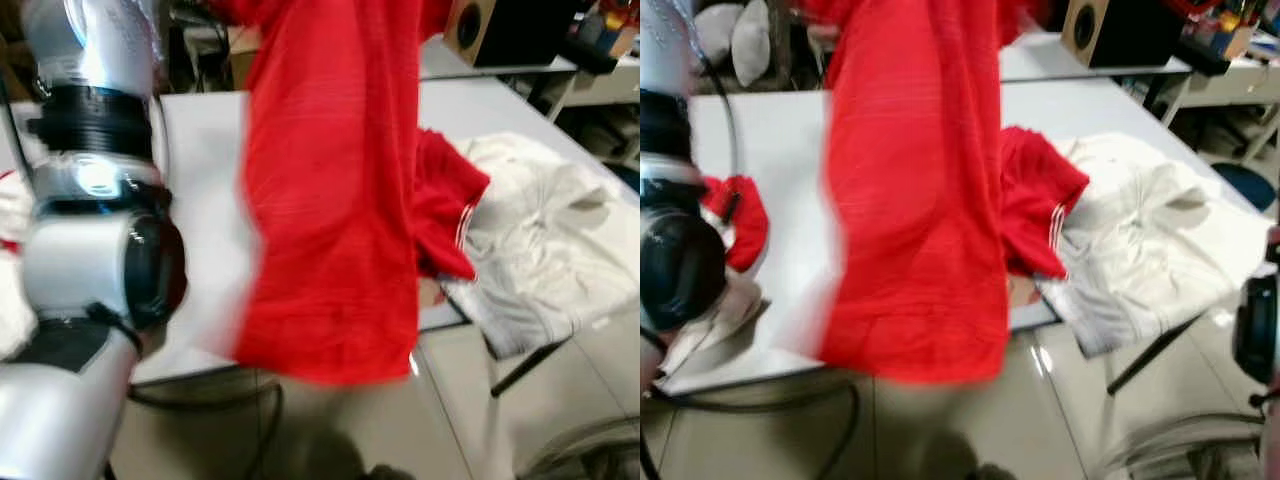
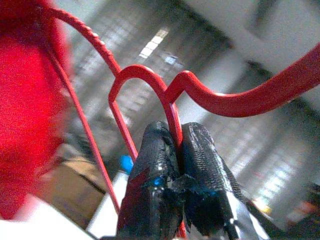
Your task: Hang hanger
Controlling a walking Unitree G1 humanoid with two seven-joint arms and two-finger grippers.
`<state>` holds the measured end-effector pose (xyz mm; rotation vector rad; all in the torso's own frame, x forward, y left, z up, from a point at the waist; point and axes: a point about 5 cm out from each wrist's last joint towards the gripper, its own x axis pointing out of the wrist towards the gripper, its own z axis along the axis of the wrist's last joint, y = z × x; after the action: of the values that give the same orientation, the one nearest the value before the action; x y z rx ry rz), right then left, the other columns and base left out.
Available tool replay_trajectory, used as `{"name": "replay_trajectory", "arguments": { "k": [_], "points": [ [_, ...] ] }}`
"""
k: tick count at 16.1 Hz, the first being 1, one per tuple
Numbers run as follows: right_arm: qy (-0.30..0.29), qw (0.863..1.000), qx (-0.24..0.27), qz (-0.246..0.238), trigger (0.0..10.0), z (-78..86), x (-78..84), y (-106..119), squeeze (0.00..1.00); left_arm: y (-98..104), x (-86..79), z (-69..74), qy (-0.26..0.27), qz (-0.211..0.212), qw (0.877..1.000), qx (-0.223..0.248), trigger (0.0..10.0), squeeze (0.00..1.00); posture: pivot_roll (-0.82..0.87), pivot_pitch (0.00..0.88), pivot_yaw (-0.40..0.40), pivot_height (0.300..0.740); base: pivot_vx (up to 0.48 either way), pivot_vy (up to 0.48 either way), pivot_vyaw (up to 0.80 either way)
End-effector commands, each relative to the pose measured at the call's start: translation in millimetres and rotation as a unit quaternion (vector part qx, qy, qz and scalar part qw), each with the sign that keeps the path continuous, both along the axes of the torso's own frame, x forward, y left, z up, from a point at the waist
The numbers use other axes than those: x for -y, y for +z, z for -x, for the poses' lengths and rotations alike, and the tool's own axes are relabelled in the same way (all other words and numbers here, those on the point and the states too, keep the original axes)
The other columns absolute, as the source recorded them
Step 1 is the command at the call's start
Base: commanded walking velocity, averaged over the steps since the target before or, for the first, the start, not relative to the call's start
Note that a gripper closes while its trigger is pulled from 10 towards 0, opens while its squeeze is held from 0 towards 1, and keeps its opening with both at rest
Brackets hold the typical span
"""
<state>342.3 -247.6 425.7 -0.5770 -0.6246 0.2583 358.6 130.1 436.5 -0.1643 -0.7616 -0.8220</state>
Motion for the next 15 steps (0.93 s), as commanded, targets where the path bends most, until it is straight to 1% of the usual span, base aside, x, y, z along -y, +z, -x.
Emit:
{"name": "replay_trajectory", "arguments": {
  "k": [1, 2, 3, 4, 5, 6, 7, 8, 9, 10, 11, 12, 13, 14, 15],
  "points": [
    [-0.014, 0.999, 0.048, -0.006, 10.0, 2.8, 0.8, 10.6, 0.0, -6.5, -6.6, 1.3, 0.016, 0.0, 1.0, -0.006, 10.0, 0.0, -0.09, 0.0, -0.027, 0.74, 0.0, 0.0, 0.0],
    [-0.03, 0.998, 0.059, 0.013, 10.0, -1.9, 0.4, 4.8, 0.0, -25.8, -2.5, -2.4, 0.027, -0.015, 0.999, -0.024, 10.0, 0.0, -0.1, 0.0, -0.024, 0.74, 0.0, 0.0, 0.0],
    [-0.064, 0.996, 0.051, 0.044, 10.0, -10.4, 2.9, -13.3, 0.0, -61.3, 8.2, -8.4, 0.039, -0.042, 0.996, -0.062, 10.0, 0.0, -0.1, 0.0, -0.022, 0.74, 0.0, 0.0, 0.0],
    [-0.079, 0.995, 0.029, 0.062, 10.0, -15.8, 5.7, -28.2, 0.0, -85.3, 13.4, -13.4, 0.06, -0.069, 0.992, -0.087, 10.0, 0.0, -0.09, 0.0, -0.022, 0.74, 0.0, 0.0, 0.0],
    [-0.094, 0.992, -0.048, 0.07, 10.0, -25.4, 14.8, -68.0, 0.0, -141.6, 23.6, -20.8, 0.091, -0.134, 0.976, -0.146, 10.0, 0.0, -0.09, 0.0, -0.018, 0.74, 0.0, 0.0, 0.0],
    [-0.079, 0.987, -0.113, 0.076, 10.0, -28.1, 17.5, -100.4, 0.0, -183.1, 29.7, -24.3, 0.106, -0.185, 0.956, -0.204, 10.0, 0.0, -0.09, 0.0, -0.018, 0.74, 0.0, 0.0, 0.0],
    [-0.069, 0.985, -0.136, 0.081, 10.0, -27.7, 17.3, -114.3, 0.0, -202.3, 32.7, -23.9, 0.114, -0.216, 0.944, -0.223, 10.0, 0.0, -0.08, 0.0, -0.018, 0.74, 0.0, 0.0, 0.0],
    [-0.051, 0.983, -0.155, 0.085, 10.0, -25.2, 16.3, -131.8, 0.0, -230.0, 36.3, -20.5, 0.125, -0.273, 0.921, -0.247, 10.0, 0.0, -0.08, 0.0, -0.014, 0.74, 0.0, 0.0, 0.0],
    [-0.035, 0.984, -0.165, 0.064, 10.0, -17.8, 16.9, -142.9, 0.0, -257.9, 41.6, -13.3, 0.112, -0.313, 0.9, -0.28, 10.0, 0.0, -0.09, 0.0, -0.003, 0.74, 0.0, 0.0, 0.0],
    [-0.017, 0.984, -0.169, 0.053, 10.0, -9.2, 15.5, -151.4, 0.0, -272.3, 46.4, -4.0, 0.086, -0.336, 0.891, -0.293, 10.0, 0.0, -0.09, 0.0, 0.008, 0.74, 0.0, 0.0, 0.0],
    [-0.012, 0.984, -0.171, 0.052, 10.0, -6.5, 14.6, -153.7, 0.0, -273.9, 47.6, -1.3, 0.075, -0.341, 0.89, -0.293, 10.0, 0.0, -0.09, 0.0, 0.008, 0.74, 0.0, 0.0, 0.0],
    [0.007, 0.984, -0.176, 0.043, 10.0, 9.8, 10.7, -159.2, 0.0, -268.4, 43.5, 3.1, 0.036, -0.327, 0.89, -0.316, 10.0, 1.0, -0.1, 0.0, 0.03, 0.74, 0.0, 0.0, 0.0],
    [0.013, 0.984, -0.176, 0.038, 10.0, 19.9, 9.8, -159.6, 0.0, -259.8, 35.0, 2.0, 0.029, -0.328, 0.889, -0.318, 10.0, 1.0, -0.1, 0.0, 0.038, 0.74, 0.0, 0.0, 0.0],
    [0.012, 0.984, -0.175, 0.034, 10.0, 23.9, 9.9, -159.1, 0.0, -254.3, 29.6, 0.9, 0.027, -0.326, 0.89, -0.318, 10.0, 1.0, -0.11, 0.0, 0.046, 0.74, 0.0, 0.0, 0.0],
    [0.011, 0.985, -0.172, 0.026, 10.0, 33.2, 11.1, -157.2, 0.0, -241.2, 18.3, -0.4, 0.019, -0.326, 0.892, -0.313, 10.0, 1.0, -0.11, 0.0, 0.051, 0.74, 0.0, 0.0, 0.0]
  ]
}}
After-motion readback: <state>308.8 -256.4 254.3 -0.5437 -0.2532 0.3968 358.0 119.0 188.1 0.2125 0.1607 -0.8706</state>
